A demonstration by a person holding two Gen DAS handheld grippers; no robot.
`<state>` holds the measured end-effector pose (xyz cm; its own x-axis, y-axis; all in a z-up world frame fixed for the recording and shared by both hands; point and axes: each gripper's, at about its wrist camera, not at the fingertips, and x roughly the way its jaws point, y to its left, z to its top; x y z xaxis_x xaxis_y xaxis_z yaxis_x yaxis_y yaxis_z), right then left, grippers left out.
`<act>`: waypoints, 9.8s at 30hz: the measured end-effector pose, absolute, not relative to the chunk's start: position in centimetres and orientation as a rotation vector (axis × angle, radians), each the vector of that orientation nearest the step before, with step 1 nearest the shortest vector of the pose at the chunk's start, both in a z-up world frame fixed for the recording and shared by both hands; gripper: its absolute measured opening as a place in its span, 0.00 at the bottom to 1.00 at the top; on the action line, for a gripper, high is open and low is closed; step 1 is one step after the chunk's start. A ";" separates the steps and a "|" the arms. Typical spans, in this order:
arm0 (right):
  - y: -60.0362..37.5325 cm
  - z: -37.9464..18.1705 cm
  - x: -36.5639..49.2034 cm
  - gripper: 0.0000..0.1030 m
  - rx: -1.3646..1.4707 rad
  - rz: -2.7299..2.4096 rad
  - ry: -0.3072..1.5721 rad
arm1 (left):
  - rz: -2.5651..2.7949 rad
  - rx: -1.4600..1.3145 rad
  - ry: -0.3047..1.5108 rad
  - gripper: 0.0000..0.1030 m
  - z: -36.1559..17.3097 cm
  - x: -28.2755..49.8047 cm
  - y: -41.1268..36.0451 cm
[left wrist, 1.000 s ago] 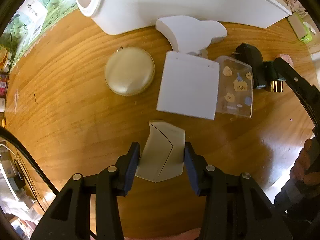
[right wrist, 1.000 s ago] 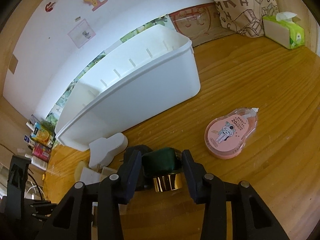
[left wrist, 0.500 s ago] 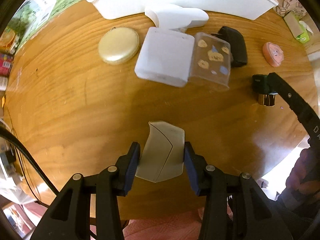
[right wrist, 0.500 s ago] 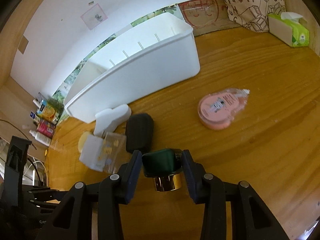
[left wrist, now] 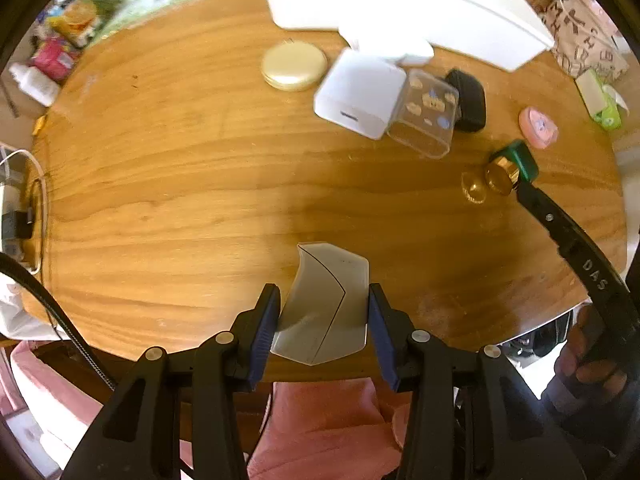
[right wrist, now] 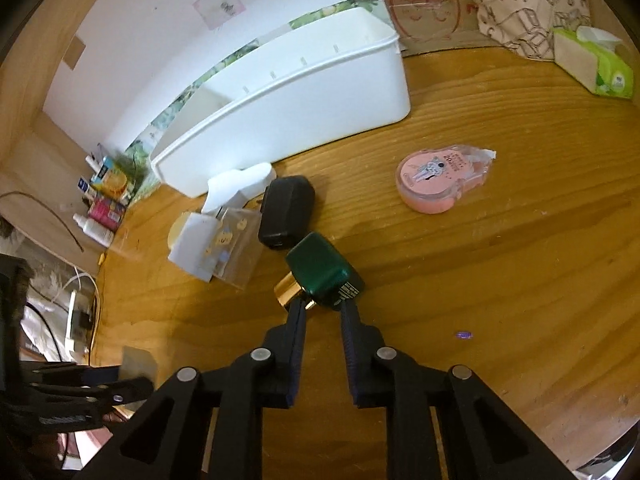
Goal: Organize rigid objects
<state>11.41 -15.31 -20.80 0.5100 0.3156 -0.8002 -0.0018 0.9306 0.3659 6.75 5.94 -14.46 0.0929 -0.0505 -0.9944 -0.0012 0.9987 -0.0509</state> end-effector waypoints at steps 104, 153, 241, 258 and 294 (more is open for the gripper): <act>-16.0 -10.8 17.0 0.26 0.093 0.435 0.896 | 0.263 -0.680 1.546 0.63 -20.0 10.8 14.1; -14.1 -9.1 17.9 0.26 0.096 0.456 0.826 | 0.166 -0.658 1.614 0.72 -20.8 14.6 14.7; -14.9 -9.5 27.2 0.62 0.176 0.444 0.649 | -0.261 -0.352 0.778 0.74 -4.6 29.3 6.5; -16.0 -3.6 15.0 0.80 0.125 0.449 0.460 | -0.216 -0.359 0.593 0.83 1.6 16.5 8.0; -15.3 -13.9 2.9 0.82 0.183 0.223 0.649 | -0.108 -0.325 1.164 0.83 -11.9 6.1 7.3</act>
